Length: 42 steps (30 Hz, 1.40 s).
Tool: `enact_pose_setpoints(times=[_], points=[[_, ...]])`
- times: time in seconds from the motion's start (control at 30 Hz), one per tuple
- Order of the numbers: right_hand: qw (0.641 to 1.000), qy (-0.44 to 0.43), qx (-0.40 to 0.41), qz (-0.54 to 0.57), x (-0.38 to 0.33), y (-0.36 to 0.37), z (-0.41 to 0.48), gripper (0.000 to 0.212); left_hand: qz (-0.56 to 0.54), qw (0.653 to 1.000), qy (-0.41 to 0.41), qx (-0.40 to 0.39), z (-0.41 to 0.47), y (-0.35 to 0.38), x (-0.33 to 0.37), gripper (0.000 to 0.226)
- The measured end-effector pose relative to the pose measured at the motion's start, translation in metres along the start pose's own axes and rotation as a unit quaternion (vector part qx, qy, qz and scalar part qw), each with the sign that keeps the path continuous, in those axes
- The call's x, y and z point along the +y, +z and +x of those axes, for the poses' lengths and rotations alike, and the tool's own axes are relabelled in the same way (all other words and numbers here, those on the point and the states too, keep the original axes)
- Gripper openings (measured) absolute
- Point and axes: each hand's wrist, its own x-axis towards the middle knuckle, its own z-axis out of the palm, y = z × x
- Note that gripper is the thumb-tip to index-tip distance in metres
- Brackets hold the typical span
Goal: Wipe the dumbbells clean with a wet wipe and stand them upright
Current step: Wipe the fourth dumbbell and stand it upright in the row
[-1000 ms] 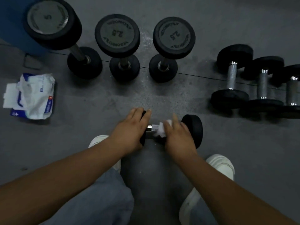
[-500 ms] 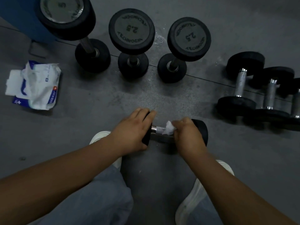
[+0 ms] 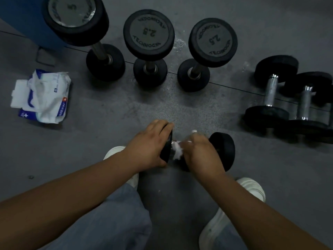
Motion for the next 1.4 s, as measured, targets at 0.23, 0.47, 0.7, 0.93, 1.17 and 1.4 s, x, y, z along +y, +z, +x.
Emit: enact_pose_setpoints(times=[0.23,0.47,0.7,0.93,1.17,1.4], points=[[0.981,0.167,0.085,0.048,0.008,0.014,0.011,0.023,0.0,1.0,-0.007,0.0,0.002,-0.001,-0.003,0.125],[0.999,0.002,0.035,-0.021,-0.006,0.035,0.005,0.054,0.009,1.0,0.003,-0.011,0.003,-0.004,-0.003,0.12],[0.998,-0.008,0.006,-0.055,0.01,0.014,0.017,0.055,-0.048,0.99,-0.006,-0.135,0.054,-0.043,-0.024,0.123],[0.997,0.008,-0.005,-0.07,-0.014,0.018,0.026,0.055,0.021,0.999,0.014,-0.04,0.034,-0.027,-0.013,0.119],[0.998,0.029,-0.019,-0.056,-0.003,0.005,0.022,0.063,0.083,0.993,0.043,-0.07,0.072,-0.054,-0.018,0.117],[0.988,0.069,0.115,0.072,0.022,-0.031,0.042,0.026,0.049,0.991,-0.013,-0.125,0.076,-0.051,-0.025,0.103]])
